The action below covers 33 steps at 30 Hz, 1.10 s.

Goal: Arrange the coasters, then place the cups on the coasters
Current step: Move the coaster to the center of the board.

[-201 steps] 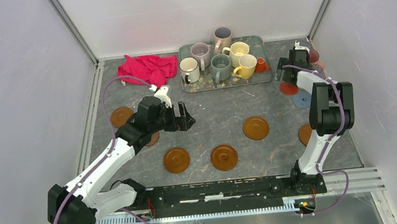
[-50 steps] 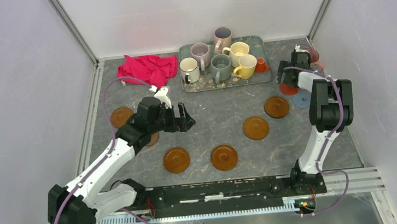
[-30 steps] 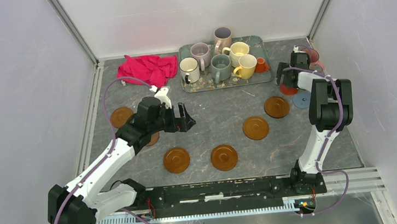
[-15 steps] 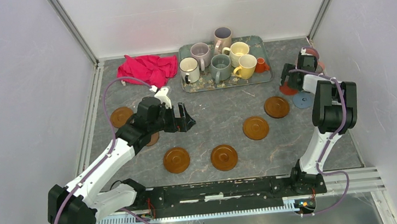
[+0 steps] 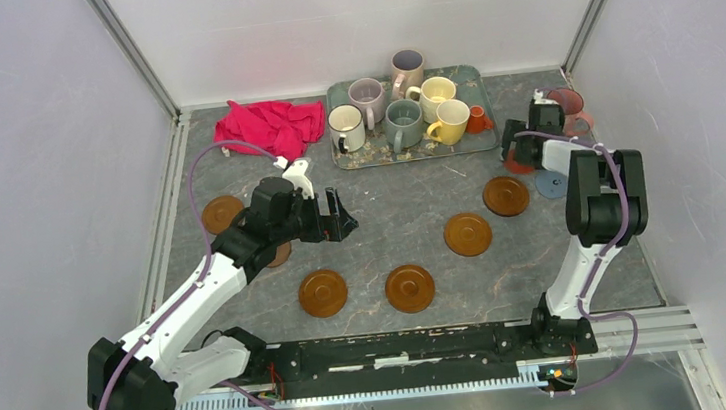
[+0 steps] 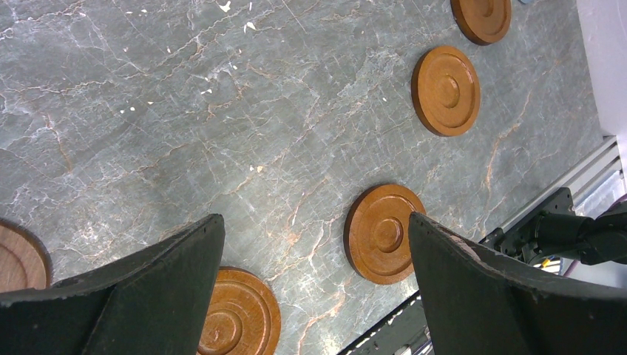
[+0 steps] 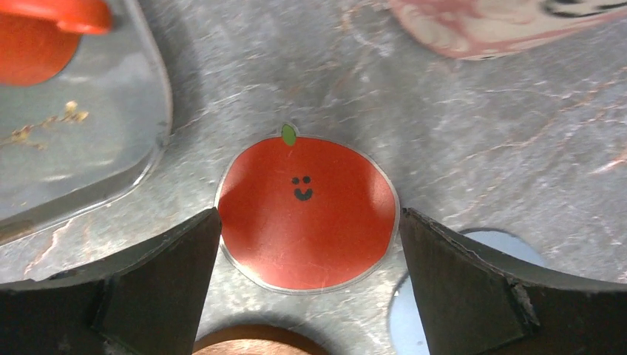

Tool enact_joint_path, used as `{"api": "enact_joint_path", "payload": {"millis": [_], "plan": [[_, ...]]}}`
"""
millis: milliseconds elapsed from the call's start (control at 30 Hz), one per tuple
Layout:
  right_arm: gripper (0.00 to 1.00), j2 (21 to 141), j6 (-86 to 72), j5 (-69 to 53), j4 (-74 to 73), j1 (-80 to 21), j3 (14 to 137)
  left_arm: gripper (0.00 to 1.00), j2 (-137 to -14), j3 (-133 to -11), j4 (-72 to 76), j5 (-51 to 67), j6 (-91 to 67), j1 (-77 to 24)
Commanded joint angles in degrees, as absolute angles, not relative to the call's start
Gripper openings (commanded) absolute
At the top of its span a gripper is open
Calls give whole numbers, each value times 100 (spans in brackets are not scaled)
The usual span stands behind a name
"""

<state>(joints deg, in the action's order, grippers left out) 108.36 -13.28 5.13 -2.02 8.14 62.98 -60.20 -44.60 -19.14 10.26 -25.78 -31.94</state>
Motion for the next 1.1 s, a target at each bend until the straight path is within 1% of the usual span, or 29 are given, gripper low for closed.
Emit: {"api": "enact_joint_path", "payload": {"millis": [0, 133, 200, 567, 800, 1067], "plan": [[96, 10888, -1283, 679, -613, 444, 6331, 100, -5946, -4457, -1696, 1107, -2387, -3164], [92, 10993, -1324, 791, -720, 248, 6387, 100, -5933, -4443, -1696, 1102, -2387, -3164], [91, 11056, -1323, 855, -770, 117, 6447, 100, -5929, -4439, -1696, 1107, -2391, -3167], [90, 11399, -1386, 841, -1043, -823, 6925, 100, -5924, -4440, -1696, 1081, -2391, -3164], [90, 11377, -1512, 446, -987, -1043, 6808, 100, -5936, -4430, -1709, 1065, -2397, -3165], [90, 11344, -1470, 442, -1069, -1246, 6884, 100, -5985, -4440, -1686, 1115, -2408, -3165]]}}
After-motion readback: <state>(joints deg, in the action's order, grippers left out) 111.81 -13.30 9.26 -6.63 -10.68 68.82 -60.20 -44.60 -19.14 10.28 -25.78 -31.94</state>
